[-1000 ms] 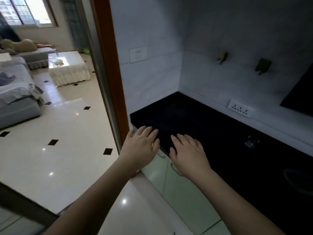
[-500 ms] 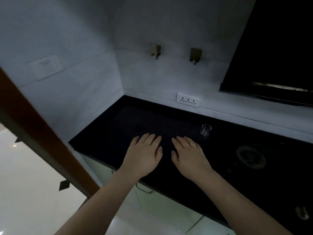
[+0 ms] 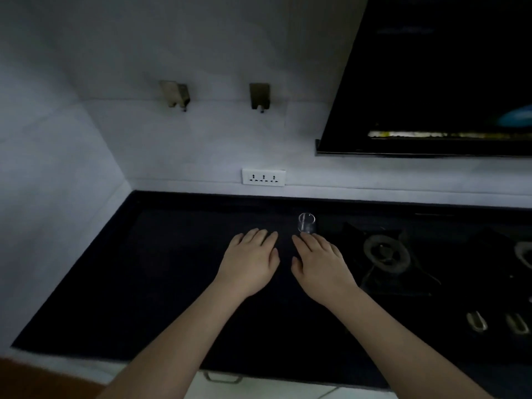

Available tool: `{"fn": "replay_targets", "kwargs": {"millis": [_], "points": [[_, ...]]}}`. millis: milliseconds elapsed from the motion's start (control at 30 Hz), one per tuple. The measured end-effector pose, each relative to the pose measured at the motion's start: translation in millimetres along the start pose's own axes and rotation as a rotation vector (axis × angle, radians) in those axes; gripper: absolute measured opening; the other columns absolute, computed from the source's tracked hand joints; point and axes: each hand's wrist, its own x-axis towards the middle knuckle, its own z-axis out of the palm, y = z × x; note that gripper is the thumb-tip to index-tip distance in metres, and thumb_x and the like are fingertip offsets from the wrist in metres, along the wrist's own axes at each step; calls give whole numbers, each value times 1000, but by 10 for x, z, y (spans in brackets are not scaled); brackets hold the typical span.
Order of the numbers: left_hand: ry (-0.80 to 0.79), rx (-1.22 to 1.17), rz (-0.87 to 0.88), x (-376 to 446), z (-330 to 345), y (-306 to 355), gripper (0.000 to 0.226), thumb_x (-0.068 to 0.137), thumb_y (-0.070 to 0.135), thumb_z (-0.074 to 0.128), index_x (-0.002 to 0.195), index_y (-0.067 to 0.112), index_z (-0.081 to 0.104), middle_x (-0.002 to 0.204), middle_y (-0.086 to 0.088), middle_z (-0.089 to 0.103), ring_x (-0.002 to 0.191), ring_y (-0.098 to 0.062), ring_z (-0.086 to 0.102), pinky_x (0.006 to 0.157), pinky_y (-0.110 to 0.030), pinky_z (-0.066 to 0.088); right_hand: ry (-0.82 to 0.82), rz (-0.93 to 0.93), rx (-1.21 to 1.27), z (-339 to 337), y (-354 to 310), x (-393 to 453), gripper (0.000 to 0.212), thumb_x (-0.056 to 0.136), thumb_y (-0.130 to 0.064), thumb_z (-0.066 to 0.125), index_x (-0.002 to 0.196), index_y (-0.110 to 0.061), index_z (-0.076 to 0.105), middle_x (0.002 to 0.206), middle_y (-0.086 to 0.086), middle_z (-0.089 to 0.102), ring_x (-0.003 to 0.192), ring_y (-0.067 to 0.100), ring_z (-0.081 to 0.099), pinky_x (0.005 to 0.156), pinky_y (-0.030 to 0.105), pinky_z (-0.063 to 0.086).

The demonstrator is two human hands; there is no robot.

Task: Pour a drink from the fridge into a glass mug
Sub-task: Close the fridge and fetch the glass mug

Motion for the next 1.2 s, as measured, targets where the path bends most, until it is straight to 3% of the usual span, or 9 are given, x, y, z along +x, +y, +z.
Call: {"fn": "replay_targets", "kwargs": {"millis": [300,633,767,900,1033,1100,1200], "points": [[-29,-58,157,488,415,-230,54,103,36,30,154,18,28,158,-4,34,147,-19,24,119,-38,19,75,241,-15,227,-35,298,52,98,-35,38,148,-19,39,151,2,42,141,21,35,112,40,31],[-91,-83,202,1248,951,-206,53,103,35,31,151,13,34,153,-4,41,144,-19,31,115,-38,26,51,312,28,584,488,749,53,97,-29,41,149,-18,35,155,5,36,144,22,29,115,41,26],[-117,-156,190,1493,1236,-146,50,102,37,36,145,13,44,143,-4,52,134,-19,44,107,-38,38,-2,330,63,770,660,898,54,99,-32,38,151,-20,31,157,2,32,146,20,25,116,39,22],[-165,-466,16,1669,1540,-56,37,96,32,56,129,15,61,123,-3,66,112,-19,61,91,-35,51,-37,337,137,921,753,989,53,99,-31,37,151,-21,30,157,1,31,145,19,24,116,37,20],[-215,-836,-262,1809,1810,15,34,95,22,63,128,15,61,115,-2,70,94,-6,63,74,-9,44,-37,312,246,990,853,1058,51,99,-26,40,149,-20,34,153,1,37,143,18,29,117,38,25],[-259,-923,-363,1887,1928,37,34,96,22,61,129,18,59,113,2,68,88,-2,59,67,-8,40,-16,328,297,1012,914,1098,50,98,-23,41,148,-18,37,151,1,41,141,19,32,116,38,27],[-326,-1020,-495,1989,2064,59,33,96,22,61,129,22,59,107,7,63,87,-3,59,69,-17,46,9,382,374,1047,986,1118,49,98,-21,42,147,-17,40,149,2,43,139,19,34,114,34,28]]}}
